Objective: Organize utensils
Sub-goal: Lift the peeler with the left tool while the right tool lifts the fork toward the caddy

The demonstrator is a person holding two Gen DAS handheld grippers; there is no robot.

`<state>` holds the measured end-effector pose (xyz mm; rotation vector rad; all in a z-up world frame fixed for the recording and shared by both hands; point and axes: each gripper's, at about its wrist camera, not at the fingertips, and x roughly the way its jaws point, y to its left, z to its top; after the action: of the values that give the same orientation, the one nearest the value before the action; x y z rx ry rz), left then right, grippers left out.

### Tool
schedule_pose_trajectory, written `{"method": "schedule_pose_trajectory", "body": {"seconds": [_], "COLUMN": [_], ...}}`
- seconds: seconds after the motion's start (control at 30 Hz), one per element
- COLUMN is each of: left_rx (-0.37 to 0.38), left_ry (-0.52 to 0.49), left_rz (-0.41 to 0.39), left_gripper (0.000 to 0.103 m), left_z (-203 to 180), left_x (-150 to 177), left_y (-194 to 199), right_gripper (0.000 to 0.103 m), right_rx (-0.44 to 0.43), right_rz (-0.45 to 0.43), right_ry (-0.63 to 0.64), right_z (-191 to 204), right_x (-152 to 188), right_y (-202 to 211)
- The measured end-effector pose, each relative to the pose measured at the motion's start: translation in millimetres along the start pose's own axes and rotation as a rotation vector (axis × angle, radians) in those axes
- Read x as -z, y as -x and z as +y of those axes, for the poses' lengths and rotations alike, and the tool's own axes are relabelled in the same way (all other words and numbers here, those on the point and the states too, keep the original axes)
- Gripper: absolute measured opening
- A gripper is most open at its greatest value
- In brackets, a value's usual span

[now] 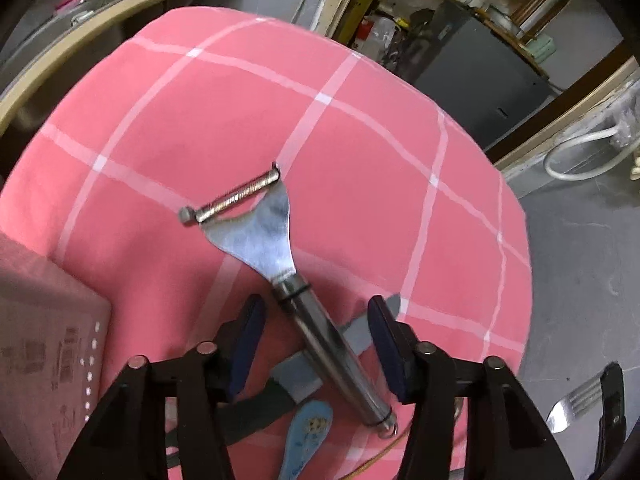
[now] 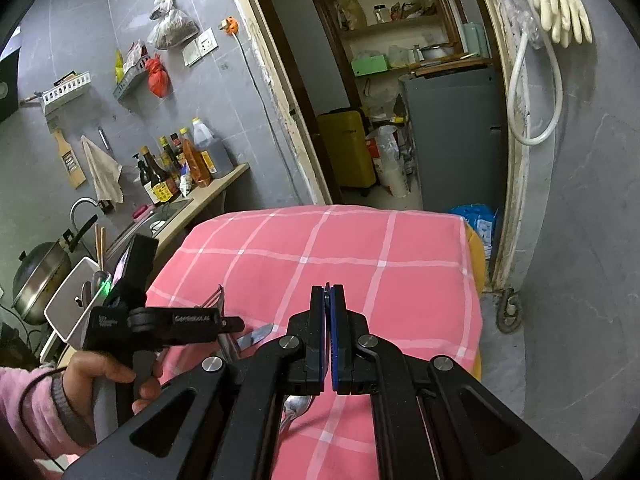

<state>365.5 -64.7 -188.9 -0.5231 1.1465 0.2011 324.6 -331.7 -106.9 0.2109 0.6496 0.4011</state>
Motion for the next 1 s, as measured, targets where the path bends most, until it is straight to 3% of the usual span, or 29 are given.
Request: {"method": "schedule_pose_trajectory", "body": {"seconds": [0.07, 0.17, 0.3, 0.57, 0.77, 1.0], "left_rx": [-0.051, -0.046, 0.024, 0.157, 0.242, 0.314], "left_ry": [-0.017, -0.021, -0.041, -0.144, -0.226, -0.239], "left_rz": [0.005, 0.023, 0.013, -0.04, -0.2, -0.404], "left_gripper": [0.03, 0.025, 0.017, 0.017, 0.017, 0.017], "left_z": [-7, -9, -10, -6, -7, 1], "left_x": [-3, -3, 3, 27, 34, 13], "left_y": [-3, -1, 9, 51, 125, 207], "right_gripper": [0.002, 0.002, 0.002, 0.002, 0.002, 0.002], "right_rx": [-0.007, -0.016, -0.022, -0.007, 0.009, 0.023], "right_rz": [-0.001, -0.007, -0.014, -0.036, -0.123, -0.256], "right_ry": [0.001, 0.006, 0.027, 0.055, 0.083, 0.171], "right_z": [1, 5, 14, 35, 60, 120], "right_x": [-1, -2, -6, -9, -27, -63], "right_y": [-1, 2, 7, 28, 61, 99]}}
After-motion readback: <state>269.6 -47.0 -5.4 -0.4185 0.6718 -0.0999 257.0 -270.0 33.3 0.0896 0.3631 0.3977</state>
